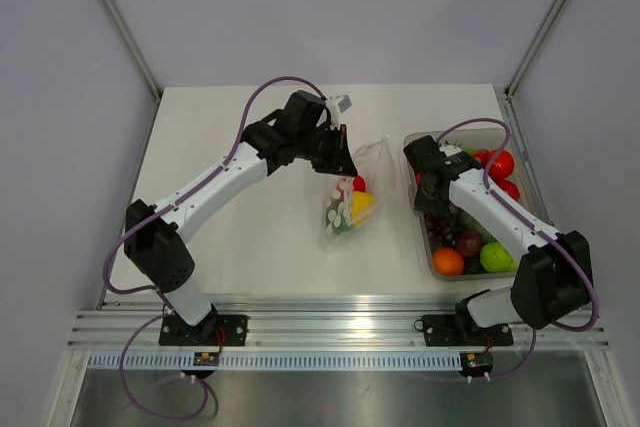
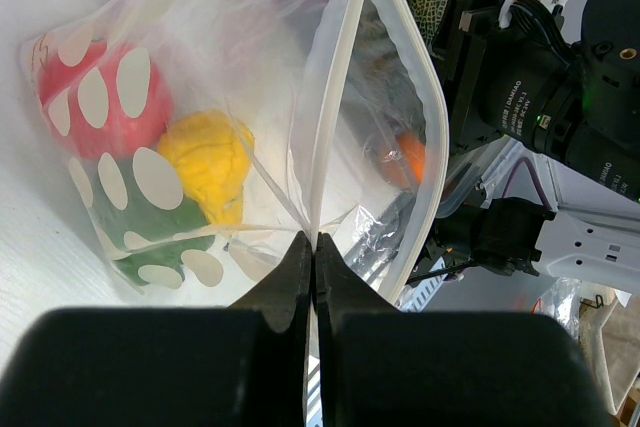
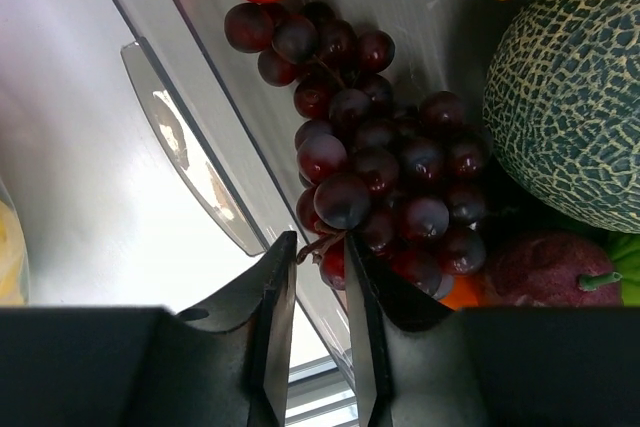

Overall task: Place the food in the zip-top bag and seal the zipper
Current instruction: Pick up the fake fruit from the bin.

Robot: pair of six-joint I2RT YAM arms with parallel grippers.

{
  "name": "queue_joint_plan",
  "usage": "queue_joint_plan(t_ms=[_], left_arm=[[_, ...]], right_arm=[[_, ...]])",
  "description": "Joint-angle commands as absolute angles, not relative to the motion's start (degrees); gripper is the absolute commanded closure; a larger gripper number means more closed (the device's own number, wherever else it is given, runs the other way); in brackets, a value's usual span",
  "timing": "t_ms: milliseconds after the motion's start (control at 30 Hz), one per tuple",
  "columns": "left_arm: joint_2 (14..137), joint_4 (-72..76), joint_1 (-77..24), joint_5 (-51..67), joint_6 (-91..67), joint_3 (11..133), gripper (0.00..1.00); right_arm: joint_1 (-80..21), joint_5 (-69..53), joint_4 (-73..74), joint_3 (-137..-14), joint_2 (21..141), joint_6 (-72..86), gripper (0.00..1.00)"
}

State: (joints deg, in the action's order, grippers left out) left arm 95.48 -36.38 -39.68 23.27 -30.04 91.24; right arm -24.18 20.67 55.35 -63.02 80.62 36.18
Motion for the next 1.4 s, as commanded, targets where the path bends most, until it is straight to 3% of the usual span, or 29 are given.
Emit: queue_joint_plan(t_ms=[0, 133, 233, 300, 833, 1367], left_arm=[[93.1, -34.0, -39.5, 24.5, -30.0, 91.0, 1.00], [93.1, -34.0, -39.5, 24.5, -30.0, 90.9, 1.00], [93.3, -34.0, -39.5, 24.5, -30.1, 90.9, 1.00], [93.3, -33.8, -39.5, 24.6, -30.1, 91.1, 1.00], [94.6, -33.1, -39.5, 25.2, -31.3, 91.7, 1.00], [96.8, -34.5, -39.5, 24.3, -31.0, 94.0, 1.00]], right_arm=[[-25.0, 23.9, 56.1, -65.0, 80.4, 37.2, 0.68], [-25.0, 24.0, 56.4, -65.0, 79.8, 37.3, 0.72], [-24.9, 23.8, 56.1, -64.8, 79.5, 37.1, 0.83], [-24.9, 24.1, 56.2, -65.0, 79.5, 37.0, 0.99], [-24.9, 34.1, 68.3, -77.9, 68.3, 36.0, 1.00], [-28.9, 26.5, 69.9, -113.3, 75.3, 27.3, 1.00]])
